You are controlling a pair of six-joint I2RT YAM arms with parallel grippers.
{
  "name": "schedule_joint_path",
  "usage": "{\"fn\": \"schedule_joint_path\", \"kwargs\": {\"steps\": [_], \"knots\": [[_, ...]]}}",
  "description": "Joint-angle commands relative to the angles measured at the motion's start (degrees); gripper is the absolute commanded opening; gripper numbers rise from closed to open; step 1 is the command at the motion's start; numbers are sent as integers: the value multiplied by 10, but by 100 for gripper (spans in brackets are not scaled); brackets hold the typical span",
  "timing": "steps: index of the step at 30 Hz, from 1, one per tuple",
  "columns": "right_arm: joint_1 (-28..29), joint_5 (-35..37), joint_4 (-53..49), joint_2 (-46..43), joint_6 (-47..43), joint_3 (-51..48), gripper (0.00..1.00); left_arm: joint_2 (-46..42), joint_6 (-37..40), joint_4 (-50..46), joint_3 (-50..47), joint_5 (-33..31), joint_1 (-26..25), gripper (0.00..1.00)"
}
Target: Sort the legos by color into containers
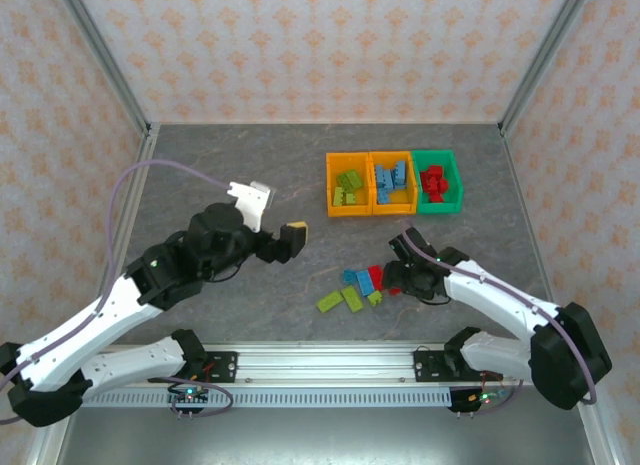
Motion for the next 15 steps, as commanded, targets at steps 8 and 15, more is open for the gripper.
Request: {"fn": "schedule_joint_path", "kwargs": {"steps": [8,15], "knots": [[3,5,62,53,19,-7,58,-18,127,-72,-21,-56,-5,100],[2,46,48,69,35,-14,43,-29,138,-73,-31,-79,-5,100]]}}
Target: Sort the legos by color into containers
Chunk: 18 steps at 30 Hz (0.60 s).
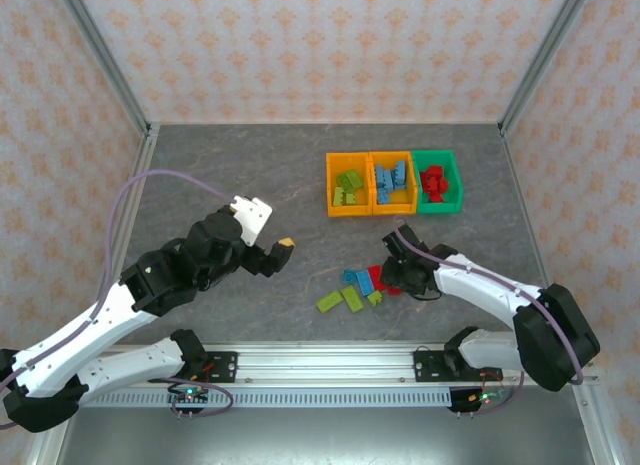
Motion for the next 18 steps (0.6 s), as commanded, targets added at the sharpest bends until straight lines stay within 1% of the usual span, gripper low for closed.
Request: {"fn": "schedule_joint_path", "kwargs": {"steps": [1,3,6,8,9,11,13,14,18], "knots": [[3,48,-18,16,12,-14,43,-16,19,-12,-10,-25,-5,100],[2,50,-15,22,11,-14,44,-20,22,-10,-13,-22,-5,100],[2,43,-5,35,9,-15,53,-23,31,-11,-17,-3,-5,100],[2,44,-4,42,7,-11,53,-22,35,-10,-20,7,-5,100],[2,45,-4,44,6,-9,51,-22,37,-11,-21,12,-5,100],[3,54,-9,42,6,-3,43,-23,40,-11,-24,19,-5,100],[2,75,-25,22,9,6,33,-25,47,-10,-27,32,-5,100],[2,83,-29,6,11,9,31,-27,53,-10,-29,47,-5,100],[-10,144,-42,-92,12,36,28,-42,84,10,-42,157,-5,100]]}}
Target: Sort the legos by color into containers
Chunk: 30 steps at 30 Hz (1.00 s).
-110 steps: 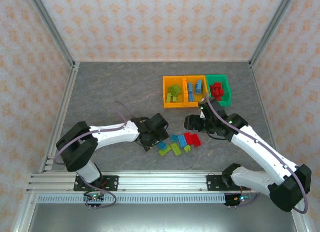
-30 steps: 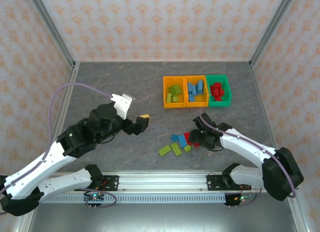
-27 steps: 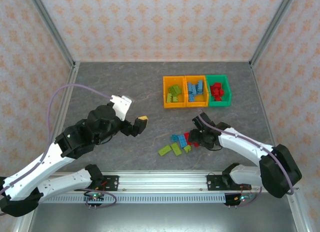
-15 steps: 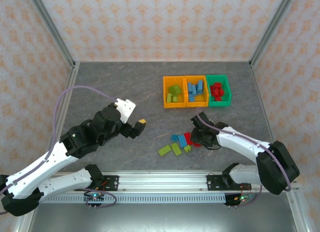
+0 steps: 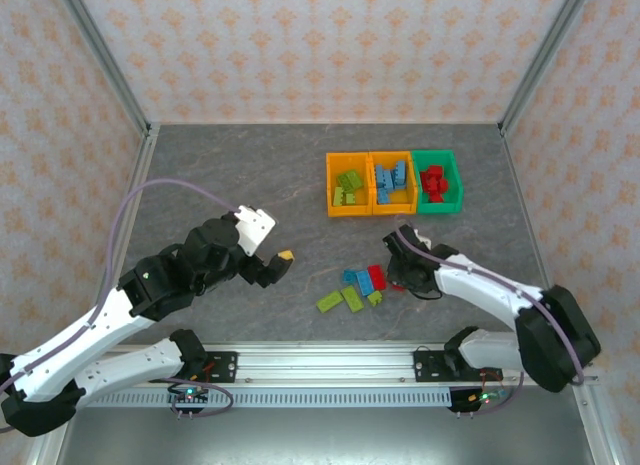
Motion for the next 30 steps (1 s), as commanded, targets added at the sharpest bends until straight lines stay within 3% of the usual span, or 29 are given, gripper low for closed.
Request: {"fn": "schedule_joint_path", "kwargs": {"steps": [1,6,9,13,18,22,25,30], "knots": [[-23,90,-28,-76,-4,43,27,-19,42,18,-15,110,-5,100],[-156,69,15,-72,-73,112,28,-43,69,44,-38,170,-5,100],[-231,48,44,5,-116,174,28,-55,74,58,-51,174,-5,100],[-292,38,67,157,-146,276,27,-54,68,47,-45,121,-5,100],[-325,-9,54,327,-155,421,29,-44,51,32,-36,34,-4,100],[-324,-66,28,403,-166,516,46,-29,50,26,-32,31,-3,100],[-324,-57,-14,407,-158,550,56,-20,47,17,-24,31,-3,100],[-319,-77,-12,304,-143,478,61,-27,46,15,-21,11,-3,100]]}}
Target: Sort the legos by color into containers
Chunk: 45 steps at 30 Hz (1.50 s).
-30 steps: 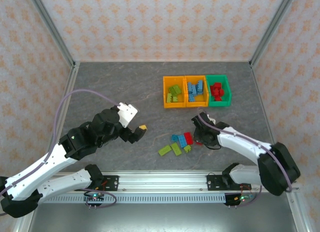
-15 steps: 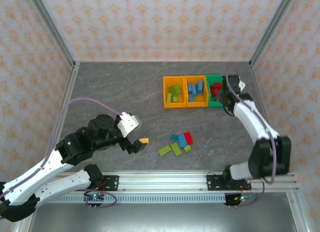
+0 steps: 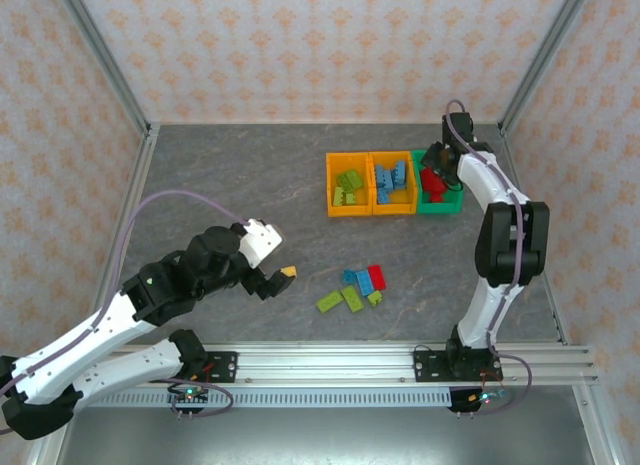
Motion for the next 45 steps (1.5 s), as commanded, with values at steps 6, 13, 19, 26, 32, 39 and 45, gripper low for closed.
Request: {"fn": "schedule_joint_path", "kwargs": {"steps": [6,13,19,26,32,39,45], "knots": [[66,-60,-56,-254,-13,-157,66,-22,-5,-15,27,-81,0,100],[208,-73,-94,-412,0,-314,68,-28,-2,-12,23,-80,0,100],[306,-95,-109,-424,23,-381,69,-16,1,-10,21,-64,0,100],[315,-141,-47,-334,5,-429,69,-5,5,-13,21,-66,1,100],[314,-109,-15,-254,1,-428,61,-3,6,-18,20,-71,1,100],[314,-62,-13,-237,18,-434,47,-1,9,-17,17,-72,1,100],[314,-39,-16,-216,32,-446,52,3,9,-19,18,-72,1,100]]}}
